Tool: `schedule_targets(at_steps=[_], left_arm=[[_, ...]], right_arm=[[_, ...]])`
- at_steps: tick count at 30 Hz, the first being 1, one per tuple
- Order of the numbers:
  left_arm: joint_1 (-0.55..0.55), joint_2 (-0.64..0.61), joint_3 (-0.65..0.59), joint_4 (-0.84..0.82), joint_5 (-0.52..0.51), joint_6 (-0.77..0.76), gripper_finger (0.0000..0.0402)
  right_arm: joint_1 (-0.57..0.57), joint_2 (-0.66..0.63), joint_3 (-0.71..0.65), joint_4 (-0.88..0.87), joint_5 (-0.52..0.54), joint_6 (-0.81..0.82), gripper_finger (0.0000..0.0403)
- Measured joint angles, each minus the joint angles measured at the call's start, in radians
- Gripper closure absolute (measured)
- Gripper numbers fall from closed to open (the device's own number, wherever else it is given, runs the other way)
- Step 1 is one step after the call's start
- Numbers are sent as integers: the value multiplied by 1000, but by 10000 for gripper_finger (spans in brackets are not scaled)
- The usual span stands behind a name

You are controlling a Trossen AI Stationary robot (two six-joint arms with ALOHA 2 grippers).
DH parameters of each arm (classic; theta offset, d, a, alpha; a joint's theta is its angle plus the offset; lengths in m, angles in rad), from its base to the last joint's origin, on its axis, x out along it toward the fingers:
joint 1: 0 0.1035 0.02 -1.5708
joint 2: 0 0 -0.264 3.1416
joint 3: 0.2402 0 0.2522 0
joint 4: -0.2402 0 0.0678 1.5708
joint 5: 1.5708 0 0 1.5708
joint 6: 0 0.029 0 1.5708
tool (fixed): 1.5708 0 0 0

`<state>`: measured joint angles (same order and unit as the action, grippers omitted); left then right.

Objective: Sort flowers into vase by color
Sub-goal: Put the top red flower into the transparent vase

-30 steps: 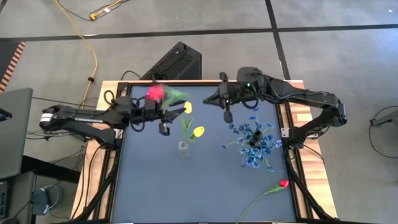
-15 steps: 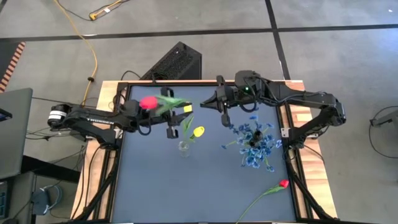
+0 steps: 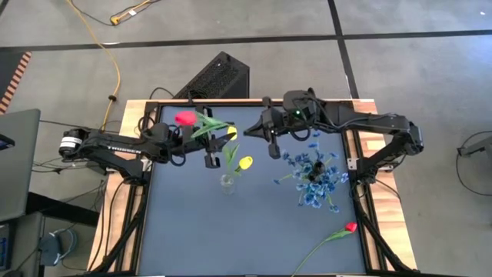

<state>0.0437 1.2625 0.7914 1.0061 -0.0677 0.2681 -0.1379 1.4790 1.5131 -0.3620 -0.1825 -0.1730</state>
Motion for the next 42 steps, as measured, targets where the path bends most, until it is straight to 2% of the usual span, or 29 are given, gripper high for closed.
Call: schedule_targets(at_steps=[7,9,13,14,23,27,32,35,39,42], left_arm=[[0,0,0,-2,0,-1,292],[0,0,0,-5,2,-1,312],[0,0,0,-34,9,-3,384],[0,0,0,-40,9,-7,391],[0,-24,1,-77,-10,-44,401],[-6,-58,1,-117,-14,-51,401],[-29,-165,1,-263,-66,-71,401],[-39,-233,1,-387,-72,-173,401],[-53,-325,1,-624,6,-315,401],[-70,-372,1,-765,57,-358,401]], right_arm=[[0,14,0,4,0,-3,375],[0,14,0,3,0,-3,374],[0,14,0,1,0,-28,362],[0,14,0,-1,0,-36,357],[0,14,0,-2,-2,-97,310],[-1,4,0,-38,-3,-148,276],[-15,-55,0,-146,0,-158,228],[-27,-107,0,-261,1,-147,211],[-28,-160,0,-395,1,-47,207],[-4,-180,0,-455,1,-18,212]])
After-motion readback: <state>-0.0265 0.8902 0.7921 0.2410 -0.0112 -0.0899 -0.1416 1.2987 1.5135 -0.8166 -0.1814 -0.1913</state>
